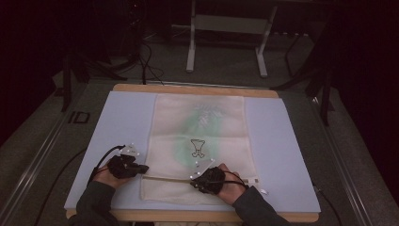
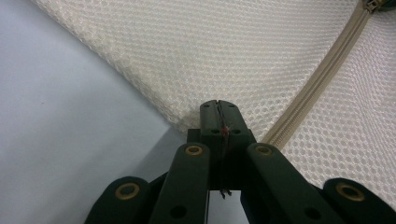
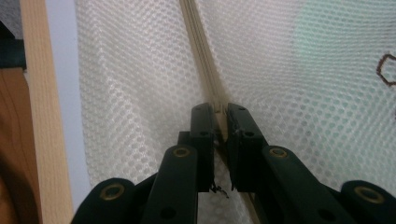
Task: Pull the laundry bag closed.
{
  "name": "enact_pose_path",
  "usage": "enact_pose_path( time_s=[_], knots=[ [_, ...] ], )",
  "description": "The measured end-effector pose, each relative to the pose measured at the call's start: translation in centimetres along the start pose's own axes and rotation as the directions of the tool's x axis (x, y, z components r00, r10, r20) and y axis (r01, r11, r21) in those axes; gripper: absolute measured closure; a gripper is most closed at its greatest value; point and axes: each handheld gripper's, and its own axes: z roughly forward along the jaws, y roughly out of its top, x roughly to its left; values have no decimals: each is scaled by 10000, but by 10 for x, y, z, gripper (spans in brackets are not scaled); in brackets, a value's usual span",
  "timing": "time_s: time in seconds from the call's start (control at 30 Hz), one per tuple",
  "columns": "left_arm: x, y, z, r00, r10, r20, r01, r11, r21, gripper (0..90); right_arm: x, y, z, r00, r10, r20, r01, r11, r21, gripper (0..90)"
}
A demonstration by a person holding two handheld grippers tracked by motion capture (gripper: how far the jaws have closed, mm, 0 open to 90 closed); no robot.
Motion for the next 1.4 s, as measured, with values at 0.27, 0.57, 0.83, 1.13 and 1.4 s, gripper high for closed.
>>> enact_pose_path(
  time_s=[0.27,0.57,0.83,1.13,1.4],
  knots=[
    [0,0,0,10000,3,-4,-3,10000,-3,900,-1,-4,-4,10000,-11,59,12,10000,-48,823],
    [0,0,0,10000,3,-9,-3,10000,3,900,-3,-10,-8,9999,54,128,-55,10000,52,823],
    [0,0,0,10000,9,-24,-9,10000,26,900,-3,-14,-12,9998,104,163,-106,9999,72,823],
    [0,0,0,10000,-9,3,9,10000,2,900,-4,-18,-13,9997,128,219,-130,9998,121,823],
    [0,0,0,10000,-15,-6,15,10000,8,900,-6,-23,-17,9994,228,274,-231,9997,91,823]
  ],
)
